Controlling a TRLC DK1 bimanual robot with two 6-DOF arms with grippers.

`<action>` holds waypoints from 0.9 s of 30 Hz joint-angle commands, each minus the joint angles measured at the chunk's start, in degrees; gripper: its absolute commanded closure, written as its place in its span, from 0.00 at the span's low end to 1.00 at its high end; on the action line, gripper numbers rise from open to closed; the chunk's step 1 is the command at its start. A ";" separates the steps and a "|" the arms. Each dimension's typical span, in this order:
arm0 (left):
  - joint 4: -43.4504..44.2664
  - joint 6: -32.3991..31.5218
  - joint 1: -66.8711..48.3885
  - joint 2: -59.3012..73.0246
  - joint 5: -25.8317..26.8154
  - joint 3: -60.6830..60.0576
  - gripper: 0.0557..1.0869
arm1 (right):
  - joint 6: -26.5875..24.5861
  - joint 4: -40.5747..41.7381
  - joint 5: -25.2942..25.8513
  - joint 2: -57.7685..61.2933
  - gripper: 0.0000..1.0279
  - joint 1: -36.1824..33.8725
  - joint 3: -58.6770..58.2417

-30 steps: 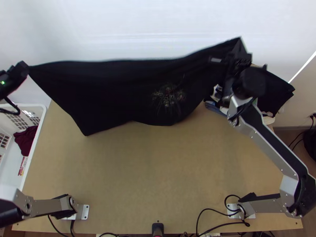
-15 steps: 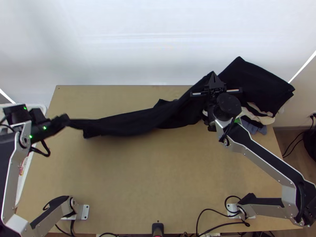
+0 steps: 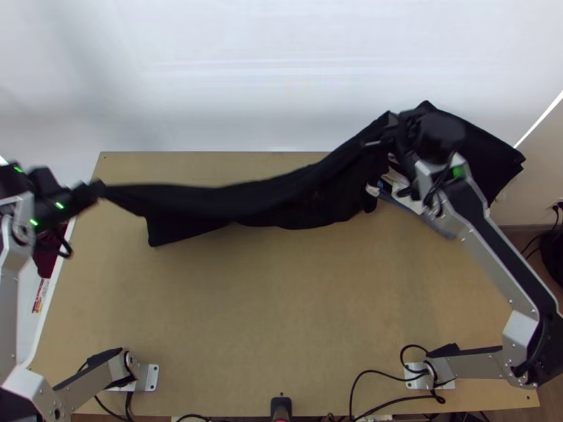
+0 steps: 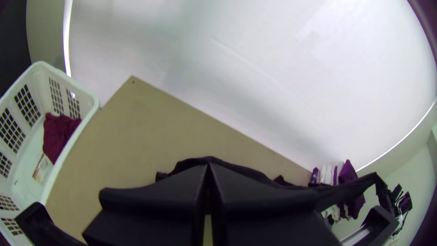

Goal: Fold the t-shirt

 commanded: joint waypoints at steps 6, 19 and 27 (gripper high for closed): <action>2.90 -0.76 2.00 7.47 -6.73 16.90 0.96 | 9.19 -18.70 -9.87 4.50 0.97 -4.19 18.12; 5.09 -0.85 2.44 15.47 -14.64 39.05 0.96 | 19.38 -32.42 -24.02 14.08 0.97 -14.47 49.06; 7.82 -1.55 2.71 17.14 -17.19 46.96 0.96 | 18.77 -21.69 -20.15 12.68 0.97 -18.25 50.47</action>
